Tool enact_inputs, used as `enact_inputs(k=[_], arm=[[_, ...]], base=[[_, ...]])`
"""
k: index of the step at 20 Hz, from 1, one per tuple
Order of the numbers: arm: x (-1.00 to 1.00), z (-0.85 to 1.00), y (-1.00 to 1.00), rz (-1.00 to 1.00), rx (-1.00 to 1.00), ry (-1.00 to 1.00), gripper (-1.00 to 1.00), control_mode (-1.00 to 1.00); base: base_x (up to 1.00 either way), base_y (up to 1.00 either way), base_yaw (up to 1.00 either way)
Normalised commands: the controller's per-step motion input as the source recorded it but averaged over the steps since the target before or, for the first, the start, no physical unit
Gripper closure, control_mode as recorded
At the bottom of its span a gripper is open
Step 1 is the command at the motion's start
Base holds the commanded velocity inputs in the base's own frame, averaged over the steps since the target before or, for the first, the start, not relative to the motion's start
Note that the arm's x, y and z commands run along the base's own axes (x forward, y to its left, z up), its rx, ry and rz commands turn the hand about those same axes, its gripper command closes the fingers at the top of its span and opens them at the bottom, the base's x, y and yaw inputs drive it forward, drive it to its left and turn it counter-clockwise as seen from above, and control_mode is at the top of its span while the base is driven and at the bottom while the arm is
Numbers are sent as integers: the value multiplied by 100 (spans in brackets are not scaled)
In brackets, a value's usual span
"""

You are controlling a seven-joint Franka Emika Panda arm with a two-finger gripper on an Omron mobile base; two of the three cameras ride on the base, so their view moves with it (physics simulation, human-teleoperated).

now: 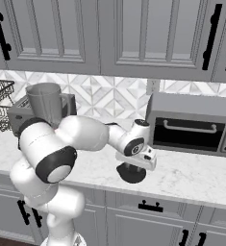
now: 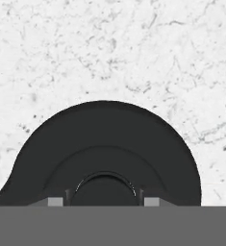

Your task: Close the lid blender by securely placing the lid on top.

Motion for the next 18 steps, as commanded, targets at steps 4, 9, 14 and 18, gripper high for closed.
enact_inputs(k=[4,9,14,18], arm=[[-41,96,25,0,0,0,100,-100],[-33,100,40,0,0,0,100,-100],[-38,100,44,0,0,-3,100,-100],[-36,100,37,0,0,-9,100,-100]], base=[[0,0,0],[0,0,0],[0,0,0],[0,0,0]])
